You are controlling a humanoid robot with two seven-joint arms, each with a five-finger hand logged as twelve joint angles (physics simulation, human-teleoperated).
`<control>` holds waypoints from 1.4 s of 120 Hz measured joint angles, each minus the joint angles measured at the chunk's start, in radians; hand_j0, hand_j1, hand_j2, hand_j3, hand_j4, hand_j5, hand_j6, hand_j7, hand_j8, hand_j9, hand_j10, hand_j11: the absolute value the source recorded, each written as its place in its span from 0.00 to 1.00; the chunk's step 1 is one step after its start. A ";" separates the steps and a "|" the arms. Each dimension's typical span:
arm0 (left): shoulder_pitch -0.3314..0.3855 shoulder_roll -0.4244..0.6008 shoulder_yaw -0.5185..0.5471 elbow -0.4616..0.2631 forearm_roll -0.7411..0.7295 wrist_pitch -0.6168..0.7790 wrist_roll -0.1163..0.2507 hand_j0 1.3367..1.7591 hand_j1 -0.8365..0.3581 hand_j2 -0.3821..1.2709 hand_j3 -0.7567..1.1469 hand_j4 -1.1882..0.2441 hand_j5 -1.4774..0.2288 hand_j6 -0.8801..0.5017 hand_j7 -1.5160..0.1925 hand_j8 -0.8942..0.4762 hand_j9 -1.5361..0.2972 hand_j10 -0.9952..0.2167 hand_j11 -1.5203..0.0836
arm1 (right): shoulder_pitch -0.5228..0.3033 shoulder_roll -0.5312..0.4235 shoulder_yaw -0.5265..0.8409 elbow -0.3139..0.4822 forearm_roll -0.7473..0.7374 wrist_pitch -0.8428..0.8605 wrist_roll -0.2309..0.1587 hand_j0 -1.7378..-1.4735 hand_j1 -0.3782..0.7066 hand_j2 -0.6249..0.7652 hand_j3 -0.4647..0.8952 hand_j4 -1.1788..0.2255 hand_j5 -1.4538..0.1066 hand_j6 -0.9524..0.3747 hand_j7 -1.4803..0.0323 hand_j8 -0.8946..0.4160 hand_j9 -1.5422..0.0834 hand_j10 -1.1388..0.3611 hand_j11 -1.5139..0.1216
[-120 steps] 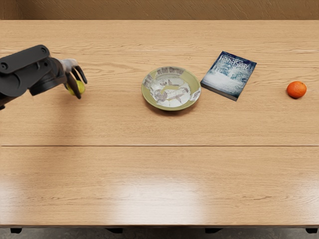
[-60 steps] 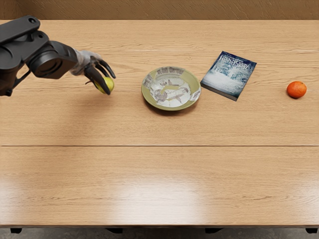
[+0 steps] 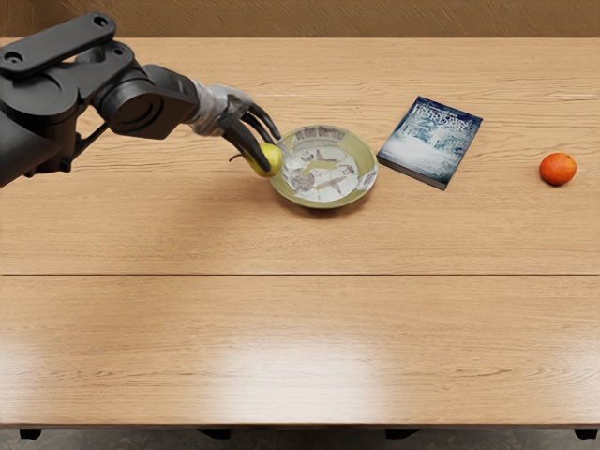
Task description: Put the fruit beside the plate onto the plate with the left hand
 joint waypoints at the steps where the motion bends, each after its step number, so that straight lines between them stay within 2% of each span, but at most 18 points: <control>1: -0.001 0.000 0.000 0.000 0.000 0.000 0.000 0.76 0.36 0.55 0.40 0.35 0.30 0.31 0.33 0.33 0.33 0.30 0.37 | 0.000 0.000 0.000 0.000 0.000 0.000 0.000 0.30 0.03 0.45 0.34 0.84 0.93 0.72 0.98 0.68 0.95 0.76 0.93; 55: -0.013 -0.078 -0.003 0.001 0.000 0.001 0.001 0.76 0.37 0.59 0.40 0.33 0.29 0.24 0.33 0.28 0.32 0.23 0.35 | 0.000 0.000 0.000 0.000 0.000 0.000 0.000 0.30 0.03 0.45 0.34 0.84 0.93 0.72 0.98 0.68 0.95 0.76 0.93; 58: -0.013 -0.081 -0.004 0.001 -0.001 0.002 0.001 0.76 0.37 0.59 0.40 0.33 0.30 0.24 0.33 0.25 0.32 0.23 0.35 | 0.000 0.000 0.000 0.000 0.000 0.000 0.000 0.30 0.03 0.45 0.34 0.84 0.93 0.72 0.98 0.68 0.95 0.76 0.93; 71: -0.016 -0.089 -0.003 0.002 0.000 0.003 0.002 0.76 0.37 0.60 0.40 0.33 0.30 0.24 0.33 0.27 0.32 0.22 0.35 | 0.000 0.000 0.000 0.000 0.000 0.000 0.000 0.30 0.03 0.45 0.34 0.84 0.93 0.72 0.98 0.68 0.95 0.76 0.93; 76: -0.017 -0.093 -0.004 0.002 0.000 0.005 0.002 0.76 0.40 0.54 0.40 0.37 0.34 0.25 0.37 0.28 0.36 0.27 0.40 | 0.000 0.000 0.000 0.000 0.000 0.000 0.000 0.30 0.03 0.45 0.34 0.84 0.93 0.72 0.98 0.68 0.95 0.76 0.93; 85: -0.014 -0.094 -0.016 0.002 0.002 0.027 -0.001 0.76 0.55 0.45 0.40 0.48 0.47 0.34 0.50 0.37 0.48 0.40 0.54 | 0.000 0.000 0.000 0.000 0.000 0.000 0.000 0.30 0.03 0.45 0.34 0.84 0.93 0.72 0.98 0.68 0.95 0.76 0.93; 98: -0.012 -0.095 -0.038 0.003 0.002 0.047 -0.013 0.76 0.70 0.36 0.40 0.60 0.61 0.44 0.64 0.46 0.61 0.55 0.68 | 0.000 0.000 0.000 0.000 0.000 0.000 0.000 0.30 0.03 0.45 0.34 0.84 0.93 0.72 0.98 0.68 0.95 0.76 0.93; 109: 0.053 -0.095 -0.113 0.004 -0.001 0.053 -0.025 0.76 0.78 0.32 0.40 0.67 0.69 0.50 0.71 0.52 0.67 0.63 0.76 | 0.000 0.000 0.000 0.000 0.000 0.000 0.000 0.30 0.03 0.45 0.34 0.84 0.93 0.72 0.98 0.68 0.95 0.76 0.93; 116: 0.085 -0.092 -0.158 0.004 -0.042 0.053 -0.029 0.76 0.82 0.30 0.40 0.70 0.72 0.52 0.74 0.54 0.70 0.67 0.79 | 0.000 0.000 0.000 0.000 0.000 0.000 0.000 0.30 0.03 0.45 0.34 0.84 0.93 0.72 0.98 0.68 0.95 0.76 0.93; 129: 0.101 -0.052 -0.212 0.003 -0.142 0.006 -0.032 0.76 0.87 0.27 0.40 0.74 0.76 0.55 0.79 0.57 0.74 0.71 0.84 | 0.000 0.000 0.000 0.000 0.000 0.000 0.000 0.30 0.03 0.45 0.34 0.84 0.93 0.72 0.98 0.68 0.95 0.76 0.93; 149: 0.216 0.083 -0.353 0.002 -0.288 -0.223 -0.033 0.76 0.91 0.25 0.40 0.77 0.80 0.58 0.82 0.59 0.78 0.75 0.88 | 0.000 0.000 0.000 0.000 0.000 0.000 0.000 0.30 0.03 0.45 0.34 0.84 0.93 0.72 0.98 0.68 0.95 0.76 0.93; 168: 0.314 0.261 -0.393 0.001 -0.402 -0.296 -0.034 0.76 0.94 0.24 0.40 0.79 0.82 0.60 0.85 0.62 0.80 0.78 0.90 | 0.001 0.000 0.000 0.000 0.000 0.000 0.000 0.30 0.03 0.45 0.34 0.84 0.93 0.72 0.98 0.68 0.95 0.76 0.93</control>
